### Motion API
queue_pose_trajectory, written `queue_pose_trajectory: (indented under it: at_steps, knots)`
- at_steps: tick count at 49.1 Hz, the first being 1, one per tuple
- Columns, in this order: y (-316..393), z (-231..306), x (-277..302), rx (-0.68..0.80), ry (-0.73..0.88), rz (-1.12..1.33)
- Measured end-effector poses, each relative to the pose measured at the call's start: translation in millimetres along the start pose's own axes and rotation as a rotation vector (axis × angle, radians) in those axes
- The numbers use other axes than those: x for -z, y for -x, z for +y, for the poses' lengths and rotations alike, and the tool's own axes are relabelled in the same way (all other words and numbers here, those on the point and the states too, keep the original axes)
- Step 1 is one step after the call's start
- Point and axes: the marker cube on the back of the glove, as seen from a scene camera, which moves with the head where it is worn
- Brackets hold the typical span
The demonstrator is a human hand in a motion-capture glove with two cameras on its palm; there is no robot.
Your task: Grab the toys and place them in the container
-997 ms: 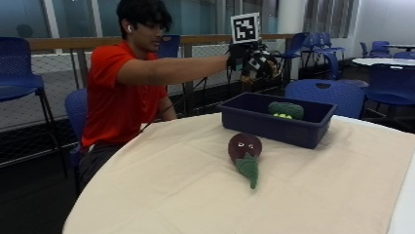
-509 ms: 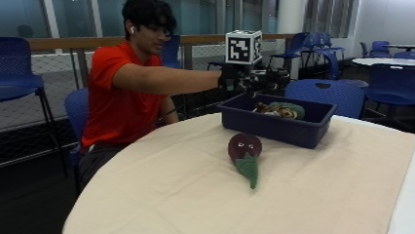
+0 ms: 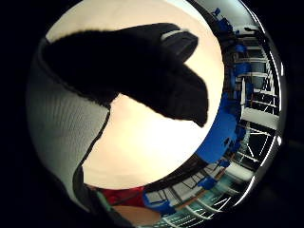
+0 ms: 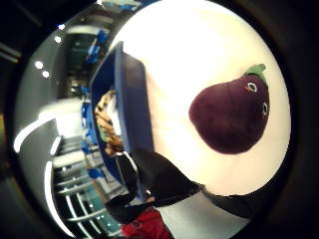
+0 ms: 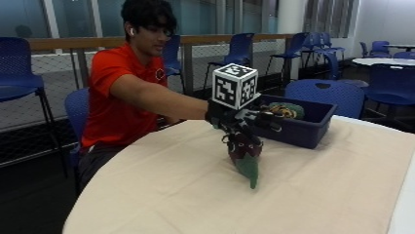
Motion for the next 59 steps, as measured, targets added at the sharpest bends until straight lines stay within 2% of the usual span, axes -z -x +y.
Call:
queue_pose_trajectory:
  at_steps: [8, 16, 27, 43, 50, 59]
  knots:
    - [4, -13, -24, -0.018, 0.034, 0.042]
    - [2, -18, -56, -0.068, 0.146, 0.048]
    - [5, -7, -67, -0.060, 0.208, 0.153]
    - [19, 18, -64, 0.048, -0.133, 0.242]
    - [27, 29, -40, 0.098, -0.194, 0.226]
    - [30, 45, 16, 0.061, -0.202, 0.154]
